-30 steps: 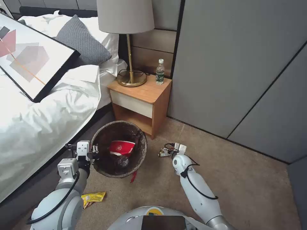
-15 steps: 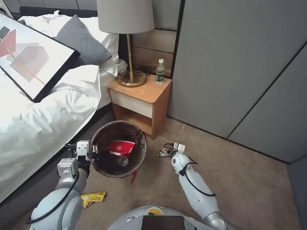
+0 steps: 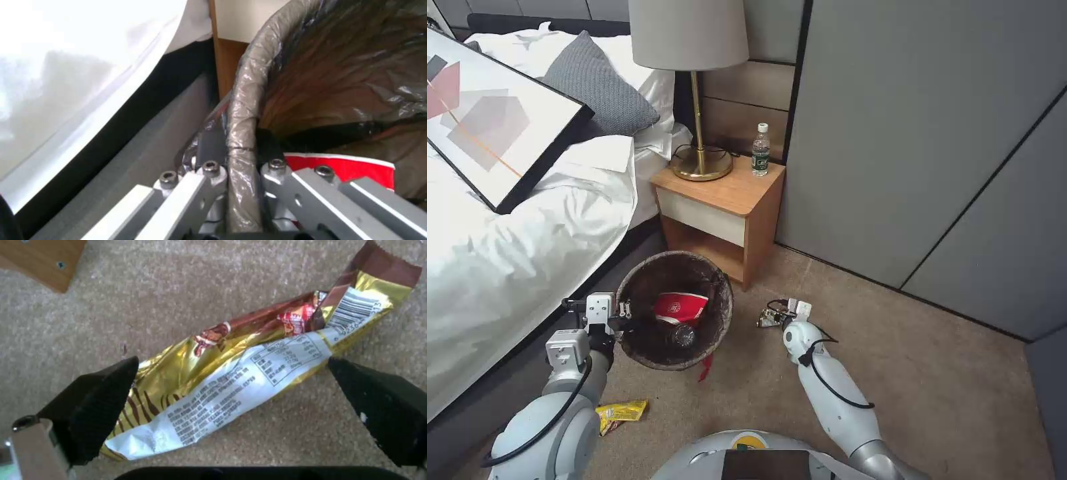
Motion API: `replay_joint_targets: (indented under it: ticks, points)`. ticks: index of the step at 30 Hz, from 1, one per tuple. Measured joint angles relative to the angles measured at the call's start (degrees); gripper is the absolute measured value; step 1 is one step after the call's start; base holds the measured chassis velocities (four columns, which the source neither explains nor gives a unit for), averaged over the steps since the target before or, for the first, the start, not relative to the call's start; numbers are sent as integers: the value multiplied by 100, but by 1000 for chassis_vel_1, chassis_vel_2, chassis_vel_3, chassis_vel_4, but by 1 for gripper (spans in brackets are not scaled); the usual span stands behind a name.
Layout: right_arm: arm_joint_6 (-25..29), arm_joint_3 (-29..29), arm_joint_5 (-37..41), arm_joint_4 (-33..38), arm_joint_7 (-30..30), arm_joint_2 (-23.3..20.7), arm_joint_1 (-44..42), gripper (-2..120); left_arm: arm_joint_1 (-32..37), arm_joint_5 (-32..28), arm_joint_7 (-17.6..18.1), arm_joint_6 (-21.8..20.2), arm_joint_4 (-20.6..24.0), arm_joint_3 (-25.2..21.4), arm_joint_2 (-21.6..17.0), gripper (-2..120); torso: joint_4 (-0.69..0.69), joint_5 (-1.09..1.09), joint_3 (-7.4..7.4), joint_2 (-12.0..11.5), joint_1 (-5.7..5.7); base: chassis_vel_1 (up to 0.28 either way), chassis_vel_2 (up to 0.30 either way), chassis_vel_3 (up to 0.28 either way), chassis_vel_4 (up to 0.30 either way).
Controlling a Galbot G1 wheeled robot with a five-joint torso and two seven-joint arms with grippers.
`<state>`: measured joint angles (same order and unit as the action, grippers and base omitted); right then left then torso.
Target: Pick up the trash bin, then pick up the garbage from the floor and place it into the trash bin.
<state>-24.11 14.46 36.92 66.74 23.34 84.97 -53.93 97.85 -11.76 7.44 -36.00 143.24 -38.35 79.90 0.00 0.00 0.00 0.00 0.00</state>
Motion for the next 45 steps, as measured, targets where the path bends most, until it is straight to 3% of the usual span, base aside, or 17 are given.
replay_joint_targets:
  ticks: [32,45]
  points:
    - [80,40,-177,-417,-155,101,135,98,-3,6,-21,14,0,17,-8,2,0,0,0,0,0,0,0,0,0]
    - [88,41,-249,-400,-188,109,142,50,-37,1,-26,15,0,22,-23,2,0,0,0,0,0,0,0,0,0]
